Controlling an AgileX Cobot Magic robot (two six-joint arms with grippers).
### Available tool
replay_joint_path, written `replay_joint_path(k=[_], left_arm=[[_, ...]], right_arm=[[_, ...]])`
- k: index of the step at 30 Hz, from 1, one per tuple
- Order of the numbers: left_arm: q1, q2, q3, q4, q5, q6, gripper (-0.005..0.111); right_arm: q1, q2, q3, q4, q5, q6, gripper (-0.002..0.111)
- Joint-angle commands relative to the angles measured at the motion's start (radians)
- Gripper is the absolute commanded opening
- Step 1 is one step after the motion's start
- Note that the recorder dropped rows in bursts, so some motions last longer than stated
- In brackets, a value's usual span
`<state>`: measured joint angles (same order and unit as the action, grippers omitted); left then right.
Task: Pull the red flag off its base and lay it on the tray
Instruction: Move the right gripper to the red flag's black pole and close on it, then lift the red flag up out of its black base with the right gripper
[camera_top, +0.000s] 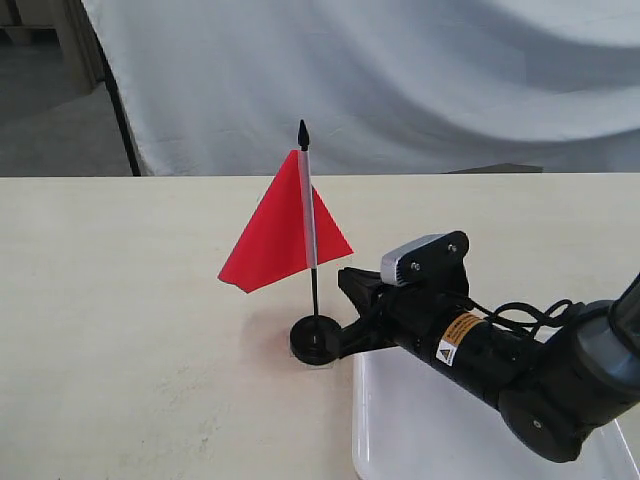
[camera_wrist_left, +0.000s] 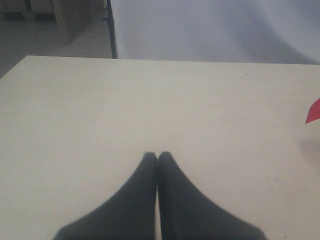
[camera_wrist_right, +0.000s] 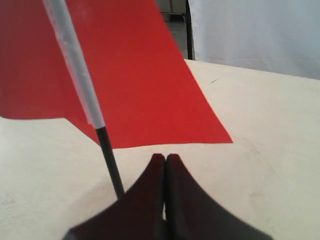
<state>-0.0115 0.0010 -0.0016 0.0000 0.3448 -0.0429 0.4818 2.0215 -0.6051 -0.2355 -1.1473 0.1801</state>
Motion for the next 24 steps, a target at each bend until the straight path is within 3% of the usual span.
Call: replay_joint_path(k=[1,5,7,9,14,16,20,24], left_arm=[[-0.006,-0.001,0.002,0.000,-0.003,0.001,0.000],[-0.006,-0.001,0.002,0.000,-0.003,0.001,0.000],[-0.006,-0.001,0.002,0.000,-0.003,0.001,0.000],[-0.006,-0.001,0.002,0.000,-0.003,0.001,0.000],[-0.006,-0.001,0.002,0.000,-0.003,0.001,0.000],[-0.006,-0.001,0.002,0.000,-0.003,0.001,0.000],[-0.006,-0.001,0.002,0.000,-0.003,0.001,0.000],[-0.006,-0.001,0.002,0.000,-0.003,0.001,0.000]], right_arm=[[0.002,0.002,-0.004,0.006,-0.051,-0.013,-0.001],[0.002,0.002,-0.004,0.006,-0.051,-0.013,0.000],[0.002,0.002,-0.004,0.006,-0.051,-0.013,0.007],[0.002,0.002,-0.004,-0.002,-0.051,-0.013,0.022],[0.002,0.002,-0.004,-0.052,-0.051,-0.013,0.091],[0.002,0.002,-0.010,-0.078,-0.054,-0.021,0.105],[0.009,0.002,-0.019,-0.092,-0.048,-0.021,0.099],[0.023,0.011,-0.047,-0.090,-0.028,-0.021,0.084]])
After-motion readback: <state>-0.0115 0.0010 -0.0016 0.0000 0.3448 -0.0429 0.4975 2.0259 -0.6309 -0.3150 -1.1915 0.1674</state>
